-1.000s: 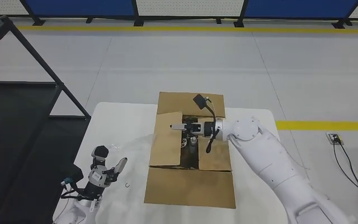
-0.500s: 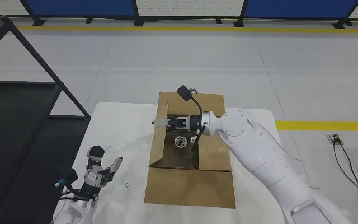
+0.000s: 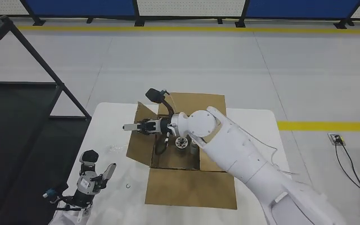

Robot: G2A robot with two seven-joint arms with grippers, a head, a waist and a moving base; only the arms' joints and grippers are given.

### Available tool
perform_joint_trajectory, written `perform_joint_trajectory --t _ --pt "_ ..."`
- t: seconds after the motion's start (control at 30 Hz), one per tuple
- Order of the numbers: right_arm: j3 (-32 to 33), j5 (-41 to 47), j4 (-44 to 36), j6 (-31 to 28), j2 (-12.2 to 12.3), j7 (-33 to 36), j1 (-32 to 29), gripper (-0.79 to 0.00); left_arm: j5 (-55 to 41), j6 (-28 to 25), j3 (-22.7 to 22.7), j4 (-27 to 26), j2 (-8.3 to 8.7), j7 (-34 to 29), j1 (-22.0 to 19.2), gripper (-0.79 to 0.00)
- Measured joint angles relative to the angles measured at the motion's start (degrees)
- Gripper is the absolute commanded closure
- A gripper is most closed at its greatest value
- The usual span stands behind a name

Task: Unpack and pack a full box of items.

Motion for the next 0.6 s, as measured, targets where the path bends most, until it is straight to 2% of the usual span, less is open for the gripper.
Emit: perform_joint_trajectory --t 0.23,0.43,0.6 --pt "-2.1 1.1 9.0 -4.2 -5.1 -0.6 2.2 -0.785 0.1 2.7 1.3 -1.0 -0.34 -1.7 -0.8 -0.785" --pt "-1.4 1.5 14.5 -8.7 -6.8 0.3 3.3 -0.785 1.4 7.8 3.5 1.6 -0.75 -5.5 -4.4 -0.785" --pt "0.0 1.3 17.1 -13.2 -6.9 0.6 3.3 -0.785 1.9 10.3 4.8 4.3 -1.05 -6.4 -6.8 -0.785"
